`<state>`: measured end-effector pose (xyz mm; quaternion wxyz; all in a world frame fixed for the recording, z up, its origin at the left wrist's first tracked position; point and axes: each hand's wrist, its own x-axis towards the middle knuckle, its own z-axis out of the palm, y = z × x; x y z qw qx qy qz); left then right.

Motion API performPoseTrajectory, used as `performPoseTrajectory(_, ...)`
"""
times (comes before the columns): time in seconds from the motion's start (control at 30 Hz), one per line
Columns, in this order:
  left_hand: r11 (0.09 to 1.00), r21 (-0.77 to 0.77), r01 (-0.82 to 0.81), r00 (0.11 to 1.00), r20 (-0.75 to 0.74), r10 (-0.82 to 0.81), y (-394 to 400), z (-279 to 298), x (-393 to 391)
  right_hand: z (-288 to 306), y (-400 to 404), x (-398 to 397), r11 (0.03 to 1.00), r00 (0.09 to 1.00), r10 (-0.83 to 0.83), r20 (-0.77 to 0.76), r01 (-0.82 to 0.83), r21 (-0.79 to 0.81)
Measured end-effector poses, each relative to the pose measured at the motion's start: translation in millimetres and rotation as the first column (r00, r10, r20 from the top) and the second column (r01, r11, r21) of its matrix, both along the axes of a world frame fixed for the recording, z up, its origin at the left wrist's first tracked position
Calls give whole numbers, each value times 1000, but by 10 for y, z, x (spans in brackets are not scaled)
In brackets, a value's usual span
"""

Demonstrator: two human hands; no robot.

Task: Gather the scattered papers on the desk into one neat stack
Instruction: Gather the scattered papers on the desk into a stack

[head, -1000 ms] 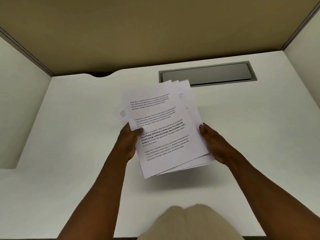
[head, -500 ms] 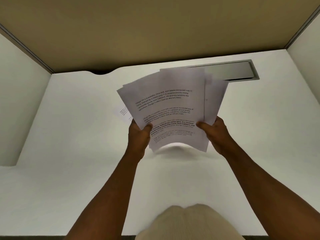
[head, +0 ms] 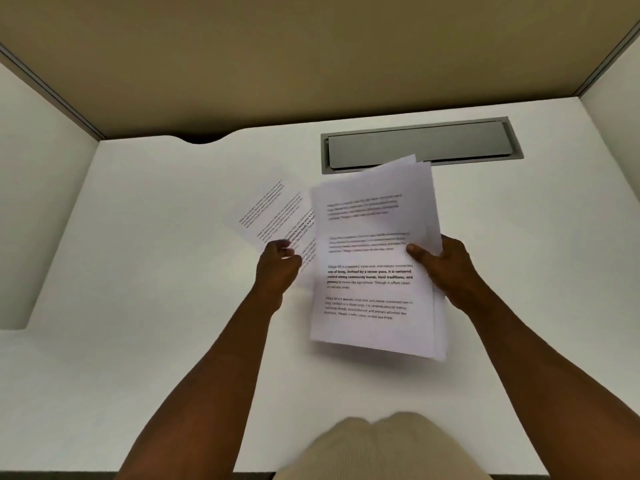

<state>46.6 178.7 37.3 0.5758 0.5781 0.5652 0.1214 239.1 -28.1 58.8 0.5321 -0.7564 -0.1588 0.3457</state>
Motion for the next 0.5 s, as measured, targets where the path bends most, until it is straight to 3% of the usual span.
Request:
performPoseTrajectory(0.17,982,-91,-166,921,-369,122,277,-548,36,-198,-116,66,987,974,-158,-160,158,-11)
performPoseTrajectory(0.3,999,3,-49,766,-642,39,400,-705,218,-331,-199,80,968,937,-248,-246,246,-41)
performPoseTrajectory(0.4,999,2,-33,667,-744,24,431,-687,406,-391,-260,83,962,917,-270,-293,269,-44)
performPoseTrajectory(0.5,985,-17,-171,623,-776,95,431,-660,553,-444,-298,108,955,903,-294,-312,293,-49)
